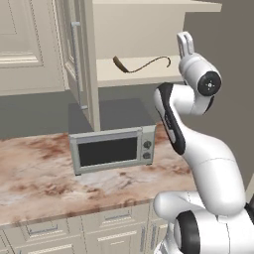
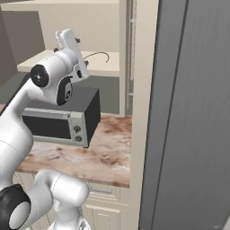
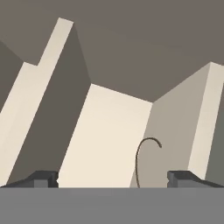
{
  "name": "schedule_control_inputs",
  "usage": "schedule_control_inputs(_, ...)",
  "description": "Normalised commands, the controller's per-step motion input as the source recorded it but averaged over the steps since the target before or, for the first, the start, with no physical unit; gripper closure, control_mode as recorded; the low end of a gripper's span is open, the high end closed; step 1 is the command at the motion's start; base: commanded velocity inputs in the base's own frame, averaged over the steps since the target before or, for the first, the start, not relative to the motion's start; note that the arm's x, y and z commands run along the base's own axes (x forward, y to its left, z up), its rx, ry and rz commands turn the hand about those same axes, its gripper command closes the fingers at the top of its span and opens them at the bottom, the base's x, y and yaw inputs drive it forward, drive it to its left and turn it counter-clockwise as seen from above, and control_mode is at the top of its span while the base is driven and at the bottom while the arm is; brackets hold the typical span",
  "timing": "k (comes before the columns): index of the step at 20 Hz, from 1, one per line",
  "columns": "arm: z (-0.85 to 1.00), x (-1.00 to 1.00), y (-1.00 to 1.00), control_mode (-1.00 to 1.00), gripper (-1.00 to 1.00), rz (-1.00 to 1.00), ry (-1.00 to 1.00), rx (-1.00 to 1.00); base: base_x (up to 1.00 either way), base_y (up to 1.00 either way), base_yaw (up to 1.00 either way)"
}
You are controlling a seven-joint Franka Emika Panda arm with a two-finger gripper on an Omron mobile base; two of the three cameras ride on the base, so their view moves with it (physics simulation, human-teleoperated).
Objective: Open the cabinet and move the ladle to the pot. Then close the cabinet.
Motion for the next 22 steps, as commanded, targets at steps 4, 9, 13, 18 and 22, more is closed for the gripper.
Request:
schedule_control_inputs(4, 0.12, 0.05, -0.05, -1.0, -1.0, -0.09, 0.0, 0.07, 0.0, 0.0, 0.0)
schedule_control_inputs(9, 0.09, 0.03, -0.05, -1.0, -1.0, -0.04, 0.0, 0.06, 0.0, 0.0, 0.0)
schedule_control_inputs(13, 0.0, 0.01, -0.11, -1.0, -1.0, 0.0, 0.0, 0.0, 0.0, 0.0, 0.0)
schedule_control_inputs(18, 0.0, 0.05, -0.25, -1.0, -1.0, 0.0, 0.01, 0.01, 0.0, 0.0, 0.0)
schedule_control_inputs(22, 0.0, 0.07, -0.28, -1.0, -1.0, 0.0, 0.0, 0.02, 0.0, 0.0, 0.0)
